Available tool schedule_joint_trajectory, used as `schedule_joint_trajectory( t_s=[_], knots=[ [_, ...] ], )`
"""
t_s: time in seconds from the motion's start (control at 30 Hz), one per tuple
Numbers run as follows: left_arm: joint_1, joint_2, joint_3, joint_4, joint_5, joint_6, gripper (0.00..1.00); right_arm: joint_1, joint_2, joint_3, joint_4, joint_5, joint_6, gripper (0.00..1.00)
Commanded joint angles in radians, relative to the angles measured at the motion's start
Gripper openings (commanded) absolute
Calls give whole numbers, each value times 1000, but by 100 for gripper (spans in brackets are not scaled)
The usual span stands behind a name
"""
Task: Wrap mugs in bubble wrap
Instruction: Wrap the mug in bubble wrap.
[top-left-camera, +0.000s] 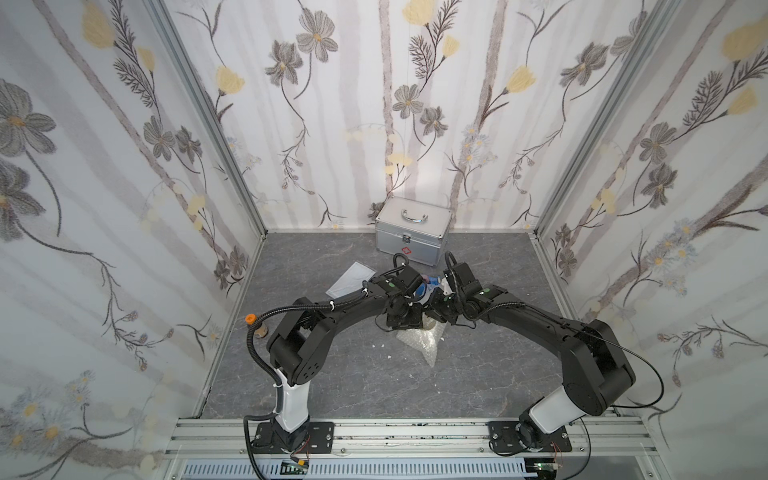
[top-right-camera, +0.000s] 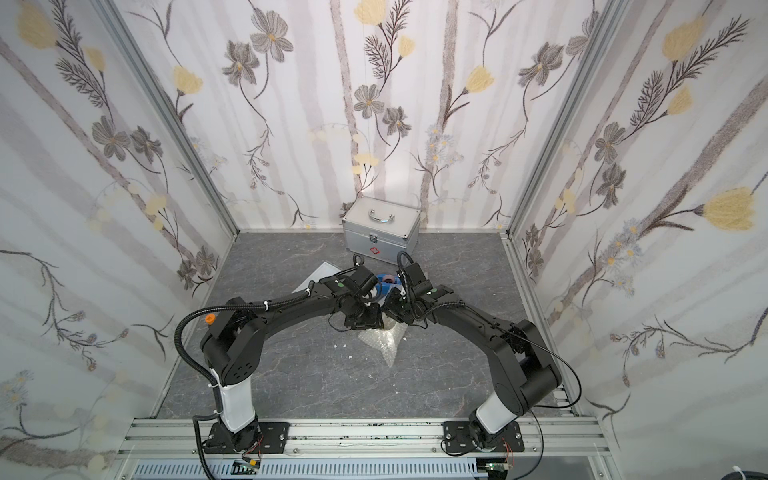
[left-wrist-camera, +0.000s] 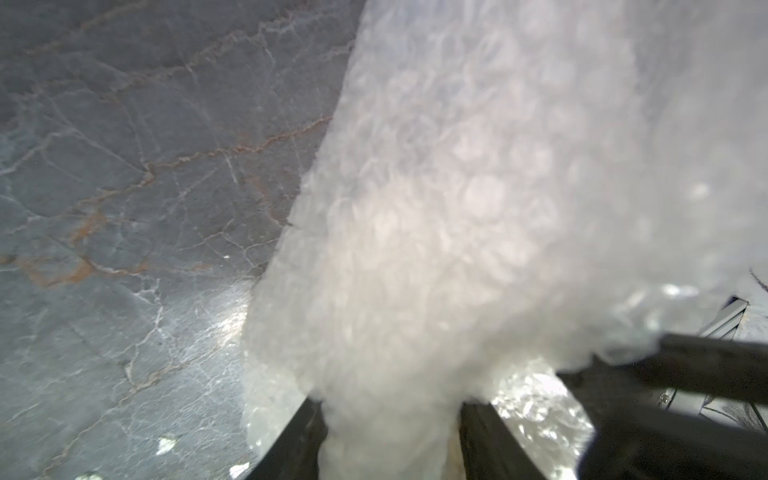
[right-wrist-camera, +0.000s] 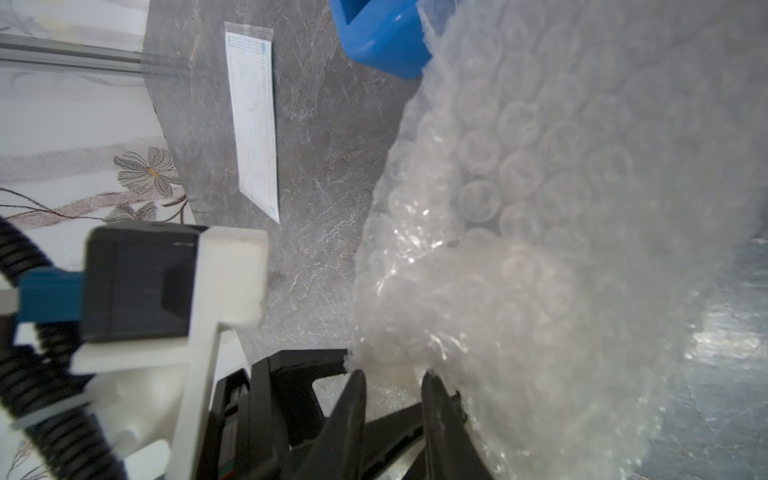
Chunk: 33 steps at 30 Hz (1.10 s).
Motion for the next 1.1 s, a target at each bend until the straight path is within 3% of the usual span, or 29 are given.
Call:
schedule_joint_trajectory(
  t_s=[0.0,0.17,0.23,0.43,0.6,0.77,1.07],
  knots=[
    [-1,12,15,-27,-23,17,48,-5,-38,8,11,8,-36,38],
    [-1,19,25,-34,-25,21,48,-46,-143,-14,30,37,-118,62],
    [-1,24,35,-41,-26,24,48,-80,-186,-34,49,51,-165,67],
    [-1,40,47,-61,-25,35,48,-274,-157,-73,94,11,-278,66],
    [-2,46,93,-83,-31,46,48,-393,-25,-39,132,-8,-342,64],
    [-1,55,107,-98,-31,52,48,-449,115,31,134,-25,-392,56],
    [-1,72,143,-123,-31,64,48,-487,279,125,113,-59,-448,56]
  ],
)
